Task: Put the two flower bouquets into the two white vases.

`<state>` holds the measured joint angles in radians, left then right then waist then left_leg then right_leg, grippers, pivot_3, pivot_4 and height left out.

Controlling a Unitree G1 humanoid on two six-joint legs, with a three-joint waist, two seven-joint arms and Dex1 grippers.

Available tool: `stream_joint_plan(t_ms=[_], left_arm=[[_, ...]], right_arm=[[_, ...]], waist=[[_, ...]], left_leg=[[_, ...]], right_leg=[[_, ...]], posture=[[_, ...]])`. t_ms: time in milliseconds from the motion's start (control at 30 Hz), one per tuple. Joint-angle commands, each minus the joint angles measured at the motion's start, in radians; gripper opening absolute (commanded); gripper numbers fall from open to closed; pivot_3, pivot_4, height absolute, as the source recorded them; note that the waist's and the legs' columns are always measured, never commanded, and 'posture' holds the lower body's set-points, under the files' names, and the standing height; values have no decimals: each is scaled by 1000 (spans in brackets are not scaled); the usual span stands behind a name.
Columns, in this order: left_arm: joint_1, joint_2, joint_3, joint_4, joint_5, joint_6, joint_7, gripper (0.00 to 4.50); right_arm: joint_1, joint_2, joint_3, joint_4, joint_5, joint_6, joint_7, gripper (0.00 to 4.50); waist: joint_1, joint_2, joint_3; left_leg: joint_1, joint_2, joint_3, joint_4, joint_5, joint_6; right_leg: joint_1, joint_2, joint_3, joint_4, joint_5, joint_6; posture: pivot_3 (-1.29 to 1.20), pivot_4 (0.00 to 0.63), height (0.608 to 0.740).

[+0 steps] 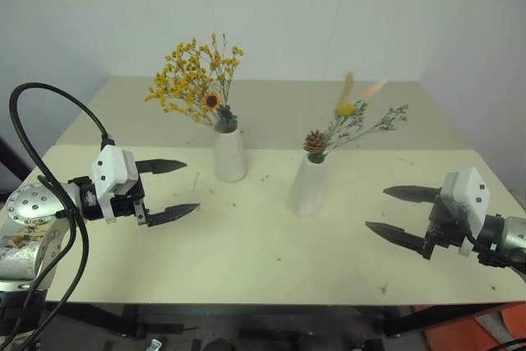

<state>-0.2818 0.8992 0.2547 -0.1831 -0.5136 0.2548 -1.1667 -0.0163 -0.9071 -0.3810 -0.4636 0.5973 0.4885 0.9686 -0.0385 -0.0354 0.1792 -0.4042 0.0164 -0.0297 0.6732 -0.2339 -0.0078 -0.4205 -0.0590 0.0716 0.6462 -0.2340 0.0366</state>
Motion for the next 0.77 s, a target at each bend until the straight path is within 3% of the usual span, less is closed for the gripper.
stream_joint_plan(t_ms=[33,767], left_arm=[[1,20,47,-38,-24,6,10,4500],[13,21,46,-75,-23,30,50,4500]], right_arm=[[1,-21,-44,-8,0,-33,22,4469],[-23,-18,0,18,-54,-86,35,4469]], waist=[[0,0,0],[0,0,0]], left_leg=[[0,0,0,0,0,0],[0,0,0,0,0,0]], right_leg=[[0,0,0,0,0,0],[0,0,0,0,0,0]], posture=[[0,150,740],[0,150,740]])
